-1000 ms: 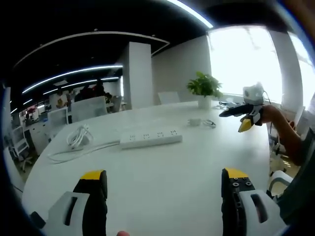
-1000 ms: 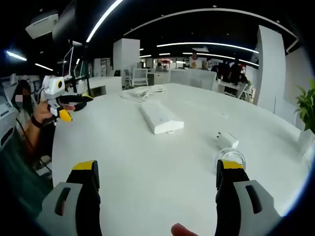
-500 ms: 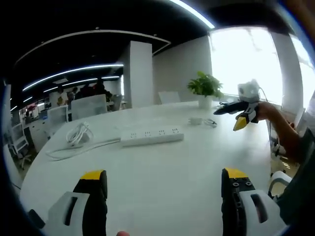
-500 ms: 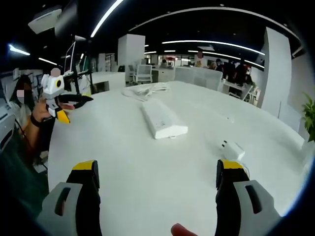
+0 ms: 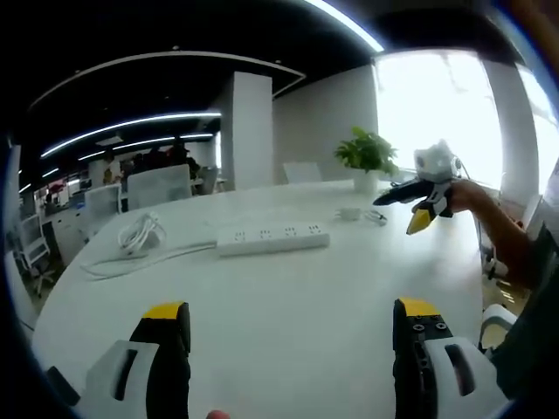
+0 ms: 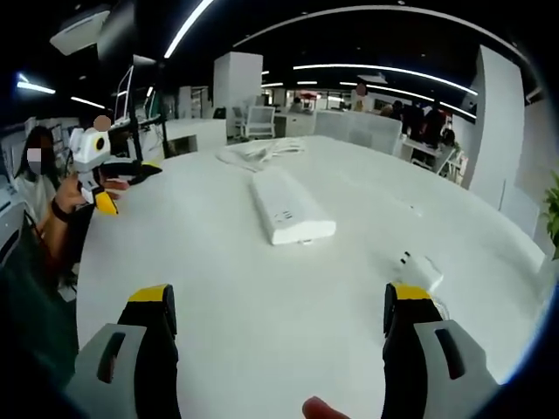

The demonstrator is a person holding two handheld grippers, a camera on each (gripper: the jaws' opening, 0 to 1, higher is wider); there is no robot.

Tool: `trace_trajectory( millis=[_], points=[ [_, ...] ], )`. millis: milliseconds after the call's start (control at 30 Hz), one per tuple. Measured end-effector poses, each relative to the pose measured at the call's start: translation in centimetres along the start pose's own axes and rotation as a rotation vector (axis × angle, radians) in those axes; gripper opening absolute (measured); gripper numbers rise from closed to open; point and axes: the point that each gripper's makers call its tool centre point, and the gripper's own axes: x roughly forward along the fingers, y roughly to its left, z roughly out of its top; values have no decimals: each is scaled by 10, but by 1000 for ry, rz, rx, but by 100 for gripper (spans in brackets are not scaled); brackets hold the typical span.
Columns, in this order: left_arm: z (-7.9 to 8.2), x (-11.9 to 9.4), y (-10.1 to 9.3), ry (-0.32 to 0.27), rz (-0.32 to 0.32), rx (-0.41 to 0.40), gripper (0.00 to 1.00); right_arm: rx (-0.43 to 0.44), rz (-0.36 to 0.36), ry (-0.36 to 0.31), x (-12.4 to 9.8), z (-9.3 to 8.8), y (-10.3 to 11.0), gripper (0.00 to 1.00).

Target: Straighten the power strip on the desk, plug the charger into it

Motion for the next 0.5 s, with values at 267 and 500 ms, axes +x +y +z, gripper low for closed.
trace_trajectory(
  millis=[267,500],
  points=[
    [-3,1,3,0,0,-7,100,-17,12,11,12,6,-2,100],
    [-4,2,0,4,-19,-3,100,-22,39,20,20,7,3,100]
  ],
)
